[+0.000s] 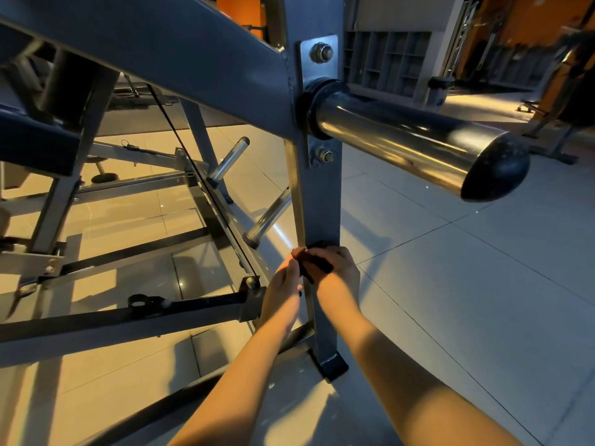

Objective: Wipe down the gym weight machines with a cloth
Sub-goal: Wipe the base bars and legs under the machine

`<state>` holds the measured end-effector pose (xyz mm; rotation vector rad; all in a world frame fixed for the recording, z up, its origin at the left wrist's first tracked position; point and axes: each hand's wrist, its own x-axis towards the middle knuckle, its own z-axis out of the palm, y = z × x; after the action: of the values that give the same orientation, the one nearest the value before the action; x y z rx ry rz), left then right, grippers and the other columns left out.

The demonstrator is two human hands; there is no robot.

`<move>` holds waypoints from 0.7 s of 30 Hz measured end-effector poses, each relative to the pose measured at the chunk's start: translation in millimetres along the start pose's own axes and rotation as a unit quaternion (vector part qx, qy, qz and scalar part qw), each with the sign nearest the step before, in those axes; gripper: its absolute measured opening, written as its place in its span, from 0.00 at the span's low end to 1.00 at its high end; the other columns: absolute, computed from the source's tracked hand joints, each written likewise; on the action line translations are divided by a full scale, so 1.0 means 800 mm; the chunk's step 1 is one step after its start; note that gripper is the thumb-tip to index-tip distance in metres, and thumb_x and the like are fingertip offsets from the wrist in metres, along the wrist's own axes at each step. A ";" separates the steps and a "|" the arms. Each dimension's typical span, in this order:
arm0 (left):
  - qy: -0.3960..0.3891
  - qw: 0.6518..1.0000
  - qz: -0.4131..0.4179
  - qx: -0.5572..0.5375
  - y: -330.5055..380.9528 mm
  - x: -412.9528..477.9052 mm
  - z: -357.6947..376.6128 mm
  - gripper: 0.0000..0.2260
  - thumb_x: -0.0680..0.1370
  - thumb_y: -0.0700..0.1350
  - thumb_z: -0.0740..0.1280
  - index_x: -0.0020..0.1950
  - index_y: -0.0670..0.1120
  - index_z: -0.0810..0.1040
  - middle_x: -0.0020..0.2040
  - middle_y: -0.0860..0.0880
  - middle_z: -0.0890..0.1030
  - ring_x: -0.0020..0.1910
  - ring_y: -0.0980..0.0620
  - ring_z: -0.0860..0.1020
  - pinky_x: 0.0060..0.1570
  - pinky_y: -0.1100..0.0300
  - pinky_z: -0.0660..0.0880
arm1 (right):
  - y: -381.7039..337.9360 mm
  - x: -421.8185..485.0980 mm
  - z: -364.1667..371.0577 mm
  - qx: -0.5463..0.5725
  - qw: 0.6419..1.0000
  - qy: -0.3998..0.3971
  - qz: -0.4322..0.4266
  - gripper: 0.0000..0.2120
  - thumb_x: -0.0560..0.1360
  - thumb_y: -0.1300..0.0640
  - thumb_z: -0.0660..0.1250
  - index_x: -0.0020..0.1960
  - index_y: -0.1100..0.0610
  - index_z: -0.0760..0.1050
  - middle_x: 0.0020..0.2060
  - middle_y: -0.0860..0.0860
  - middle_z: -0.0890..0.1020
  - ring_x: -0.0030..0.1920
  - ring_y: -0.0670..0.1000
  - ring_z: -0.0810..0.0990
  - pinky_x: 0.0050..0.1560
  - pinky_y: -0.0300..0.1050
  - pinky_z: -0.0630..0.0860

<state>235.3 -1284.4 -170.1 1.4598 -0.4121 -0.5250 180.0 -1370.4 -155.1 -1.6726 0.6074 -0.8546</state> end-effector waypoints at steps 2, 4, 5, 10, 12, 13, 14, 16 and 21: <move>-0.004 1.000 -0.006 0.006 -0.006 -0.005 0.005 0.12 0.83 0.63 0.55 0.62 0.63 0.73 0.62 0.55 0.80 0.64 0.56 0.76 0.70 0.48 0.71 | -0.001 0.001 -0.009 -0.077 0.996 -0.016 -0.029 0.13 0.75 0.65 0.73 0.51 0.49 0.82 0.51 0.41 0.78 0.53 0.40 0.79 0.51 0.26 0.74; -0.008 1.000 0.000 -0.029 -0.001 -0.009 0.009 0.13 0.85 0.57 0.55 0.66 0.60 0.72 0.65 0.54 0.79 0.66 0.56 0.76 0.70 0.50 0.71 | -0.017 0.009 -0.018 -0.107 0.991 0.012 -0.078 0.12 0.76 0.61 0.73 0.53 0.46 0.81 0.53 0.43 0.78 0.54 0.33 0.77 0.55 0.27 0.74; -0.011 0.999 0.012 -0.039 0.004 -0.010 0.010 0.16 0.84 0.55 0.55 0.70 0.57 0.72 0.67 0.53 0.78 0.67 0.56 0.75 0.69 0.53 0.72 | -0.028 0.015 -0.022 -0.109 0.987 0.033 -0.110 0.12 0.77 0.61 0.73 0.55 0.46 0.81 0.55 0.43 0.77 0.54 0.29 0.75 0.56 0.25 0.72; -0.005 0.997 0.052 -0.048 0.015 -0.001 0.006 0.21 0.80 0.59 0.56 0.72 0.58 0.72 0.65 0.60 0.79 0.67 0.57 0.75 0.63 0.60 0.73 | -0.037 0.024 -0.011 -0.084 0.983 0.082 -0.139 0.11 0.78 0.61 0.71 0.59 0.52 0.80 0.59 0.44 0.76 0.56 0.29 0.73 0.57 0.21 0.68; -0.002 0.998 0.047 -0.033 0.015 0.001 0.005 0.16 0.82 0.58 0.57 0.69 0.61 0.71 0.61 0.66 0.79 0.67 0.59 0.75 0.63 0.60 0.74 | -0.015 0.013 -0.004 -0.077 0.991 0.073 -0.080 0.11 0.78 0.61 0.71 0.56 0.47 0.79 0.58 0.46 0.78 0.55 0.36 0.76 0.59 0.27 0.73; -0.009 0.999 0.047 -0.019 0.015 -0.001 0.006 0.16 0.83 0.56 0.57 0.71 0.61 0.71 0.65 0.64 0.78 0.69 0.58 0.73 0.67 0.57 0.72 | -0.005 0.009 -0.005 -0.074 0.994 0.062 -0.049 0.11 0.78 0.61 0.71 0.55 0.46 0.79 0.56 0.46 0.79 0.55 0.41 0.78 0.61 0.35 0.77; -0.022 0.998 0.053 -0.006 0.013 -0.005 0.007 0.17 0.84 0.53 0.58 0.73 0.60 0.69 0.70 0.61 0.74 0.72 0.57 0.70 0.71 0.54 0.69 | -0.001 0.006 -0.009 -0.068 0.997 0.043 -0.014 0.11 0.77 0.61 0.71 0.55 0.47 0.80 0.53 0.45 0.80 0.55 0.45 0.80 0.61 0.44 0.79; -0.030 0.998 0.056 0.013 0.016 -0.016 0.011 0.19 0.85 0.46 0.60 0.76 0.57 0.67 0.74 0.57 0.69 0.75 0.56 0.65 0.75 0.54 0.64 | -0.010 0.001 -0.018 -0.042 0.998 0.011 0.046 0.10 0.78 0.61 0.70 0.56 0.50 0.82 0.48 0.43 0.82 0.53 0.49 0.82 0.59 0.49 0.81; 0.038 0.994 0.077 0.062 0.039 -0.058 -0.007 0.13 0.84 0.48 0.62 0.66 0.63 0.71 0.64 0.56 0.77 0.60 0.60 0.74 0.55 0.66 0.71 | -0.048 -0.046 -0.021 0.054 0.997 -0.017 0.048 0.09 0.81 0.57 0.68 0.60 0.49 0.79 0.52 0.47 0.82 0.53 0.46 0.82 0.50 0.37 0.81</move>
<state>203.2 -1252.3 -137.4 1.5481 -0.4983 -0.3244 142.6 -1342.3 -124.2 -1.5445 0.6026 -0.7754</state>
